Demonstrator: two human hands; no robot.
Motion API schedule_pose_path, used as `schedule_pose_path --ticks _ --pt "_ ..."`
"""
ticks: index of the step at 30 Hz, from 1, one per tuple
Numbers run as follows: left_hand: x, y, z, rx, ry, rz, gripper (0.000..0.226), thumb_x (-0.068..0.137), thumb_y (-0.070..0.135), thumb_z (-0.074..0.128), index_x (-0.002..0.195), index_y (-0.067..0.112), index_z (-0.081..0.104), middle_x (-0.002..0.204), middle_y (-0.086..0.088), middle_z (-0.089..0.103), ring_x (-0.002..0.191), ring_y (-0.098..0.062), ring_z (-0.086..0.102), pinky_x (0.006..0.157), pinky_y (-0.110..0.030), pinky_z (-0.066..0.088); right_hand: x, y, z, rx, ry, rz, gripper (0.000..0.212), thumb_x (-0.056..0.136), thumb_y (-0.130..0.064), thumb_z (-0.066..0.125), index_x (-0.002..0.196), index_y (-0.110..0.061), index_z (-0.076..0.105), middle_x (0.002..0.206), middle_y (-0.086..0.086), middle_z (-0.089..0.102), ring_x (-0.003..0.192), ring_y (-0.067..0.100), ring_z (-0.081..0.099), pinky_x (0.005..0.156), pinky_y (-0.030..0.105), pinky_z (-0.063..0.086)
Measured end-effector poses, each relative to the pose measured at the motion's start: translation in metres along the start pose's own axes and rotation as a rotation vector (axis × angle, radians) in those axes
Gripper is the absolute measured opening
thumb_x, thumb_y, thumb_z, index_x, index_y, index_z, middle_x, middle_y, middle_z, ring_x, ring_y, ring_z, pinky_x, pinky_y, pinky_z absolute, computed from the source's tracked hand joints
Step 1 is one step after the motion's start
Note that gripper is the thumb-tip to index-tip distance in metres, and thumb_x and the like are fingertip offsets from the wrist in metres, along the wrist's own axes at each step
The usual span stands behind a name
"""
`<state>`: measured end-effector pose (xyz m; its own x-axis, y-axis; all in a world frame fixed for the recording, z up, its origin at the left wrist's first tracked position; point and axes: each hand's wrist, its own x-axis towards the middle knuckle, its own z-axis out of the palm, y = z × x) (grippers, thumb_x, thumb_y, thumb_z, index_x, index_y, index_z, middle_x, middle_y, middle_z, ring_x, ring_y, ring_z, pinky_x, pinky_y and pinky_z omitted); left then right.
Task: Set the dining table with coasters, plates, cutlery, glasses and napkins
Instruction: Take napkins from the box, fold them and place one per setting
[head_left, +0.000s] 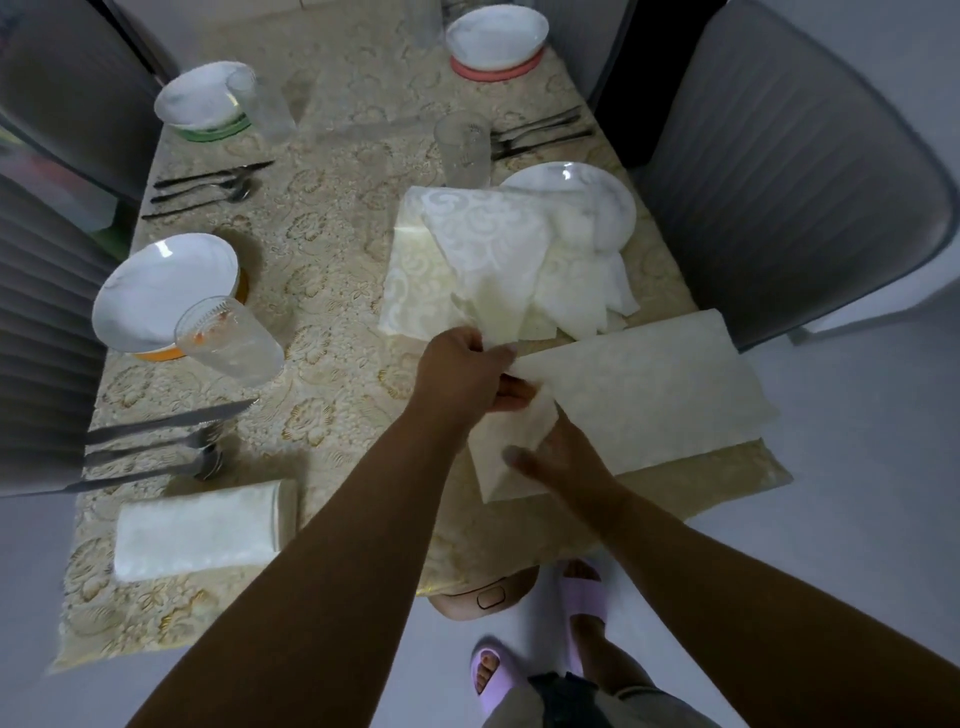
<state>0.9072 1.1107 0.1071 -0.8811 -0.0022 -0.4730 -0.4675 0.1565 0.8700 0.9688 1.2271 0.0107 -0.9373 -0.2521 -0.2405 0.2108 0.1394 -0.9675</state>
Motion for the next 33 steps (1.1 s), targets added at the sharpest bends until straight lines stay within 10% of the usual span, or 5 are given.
schedule_pose_path --ticks 8,13,16,24,33 --pt "0.047 -0.008 0.002 0.340 0.147 0.329 0.028 0.094 0.039 0.054 0.095 0.011 0.057 0.089 -0.001 0.063 0.086 -0.023 0.063 0.079 -0.039 0.053 -0.002 0.013 -0.006 0.123 0.466 0.138 0.014 0.086 -0.025 0.068 0.095 -0.022 0.058 0.090 -0.008 0.063 0.091 0.013 0.063 0.075 0.023 0.053" --pt "0.079 -0.030 -0.010 0.470 -0.201 0.061 0.045 0.088 0.033 0.061 0.128 0.014 0.053 0.122 -0.009 0.060 0.112 -0.023 0.054 0.102 -0.040 0.042 -0.005 0.017 -0.014 0.213 0.492 0.175 0.030 0.086 -0.020 0.068 0.113 -0.012 0.060 0.104 0.000 0.063 0.105 0.017 0.061 0.088 0.023 0.052" --pt "0.088 -0.026 -0.010 0.564 -0.250 0.047 0.045 0.083 0.032 0.069 0.122 0.011 0.061 0.116 -0.009 0.062 0.109 -0.027 0.057 0.098 -0.041 0.045 -0.006 0.019 -0.022 0.191 0.522 0.181 0.039 0.086 -0.020 0.068 0.121 -0.006 0.058 0.106 -0.003 0.061 0.104 0.011 0.058 0.077 0.004 0.046" --pt "0.095 -0.021 -0.025 0.807 -0.427 0.005 0.019 0.081 0.016 0.074 0.098 0.008 0.070 0.096 -0.005 0.066 0.093 -0.020 0.059 0.081 -0.028 0.045 -0.003 0.014 -0.037 0.310 0.567 0.379 0.015 0.085 -0.022 0.070 0.075 -0.021 0.058 0.088 0.004 0.064 0.087 0.025 0.063 0.082 0.047 0.055" --pt "0.053 -0.050 -0.072 0.905 -0.494 -0.051 0.029 0.085 0.032 0.070 0.080 0.004 0.063 0.084 -0.009 0.067 0.078 -0.022 0.062 0.071 -0.031 0.049 -0.009 0.004 -0.031 0.227 0.377 0.443 0.054 0.073 -0.024 0.080 0.114 -0.001 0.053 0.109 0.007 0.060 0.107 0.028 0.059 0.086 0.043 0.053"
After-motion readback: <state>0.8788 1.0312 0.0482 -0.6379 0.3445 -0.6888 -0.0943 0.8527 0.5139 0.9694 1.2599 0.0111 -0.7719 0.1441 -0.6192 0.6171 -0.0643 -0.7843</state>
